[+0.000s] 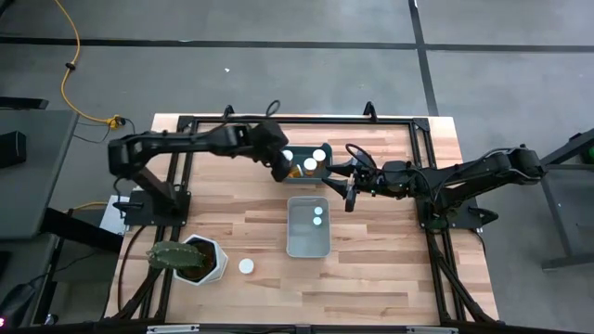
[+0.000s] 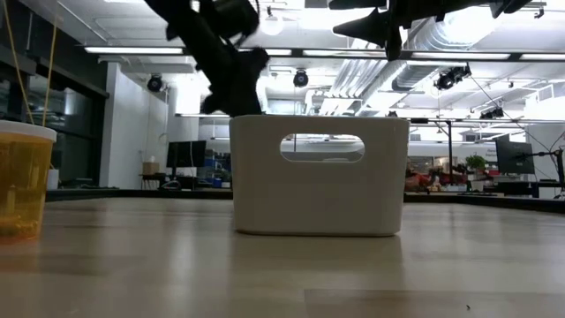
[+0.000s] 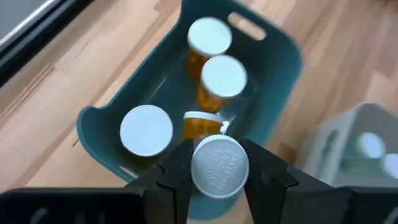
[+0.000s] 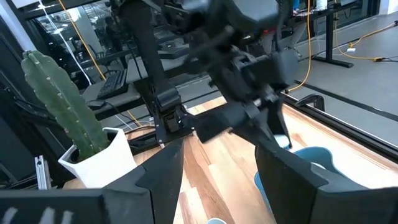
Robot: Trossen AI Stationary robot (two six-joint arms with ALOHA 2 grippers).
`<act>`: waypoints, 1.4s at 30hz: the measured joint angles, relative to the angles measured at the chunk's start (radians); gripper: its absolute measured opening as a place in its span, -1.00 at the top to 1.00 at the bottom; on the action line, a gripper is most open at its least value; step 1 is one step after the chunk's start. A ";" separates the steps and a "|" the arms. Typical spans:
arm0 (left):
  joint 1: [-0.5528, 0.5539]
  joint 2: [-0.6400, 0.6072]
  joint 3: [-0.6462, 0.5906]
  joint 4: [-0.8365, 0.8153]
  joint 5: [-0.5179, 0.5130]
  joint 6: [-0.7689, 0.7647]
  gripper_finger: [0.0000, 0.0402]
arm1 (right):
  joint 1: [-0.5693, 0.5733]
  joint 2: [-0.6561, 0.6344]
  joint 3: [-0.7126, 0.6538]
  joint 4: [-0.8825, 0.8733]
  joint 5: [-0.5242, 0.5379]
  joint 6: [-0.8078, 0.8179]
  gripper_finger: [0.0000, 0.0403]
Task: Pick and place medicine bottles into bin by pill shape (circle, oval)
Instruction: Put the blue capsule bottle into the blue bin, then put the orange capsule bottle into the blue bin
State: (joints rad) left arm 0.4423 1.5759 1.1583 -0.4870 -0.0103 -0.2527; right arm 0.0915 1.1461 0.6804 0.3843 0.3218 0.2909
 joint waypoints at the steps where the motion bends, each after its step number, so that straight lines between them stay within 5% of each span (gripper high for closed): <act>1: 0.004 0.019 0.007 0.000 0.000 0.002 0.47 | 0.000 0.000 0.000 0.000 0.000 0.003 0.04; 24: 0.016 0.199 0.018 -0.021 -0.057 -0.052 0.45 | 0.000 0.000 0.000 -0.001 0.000 0.023 0.04; 42: 0.027 0.170 0.037 -0.048 -0.038 -0.051 -0.03 | 0.000 0.000 0.000 -0.001 0.000 0.022 0.04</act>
State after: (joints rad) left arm 0.4689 1.7462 1.1953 -0.5351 -0.0482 -0.3034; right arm 0.0914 1.1461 0.6804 0.3836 0.3222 0.3130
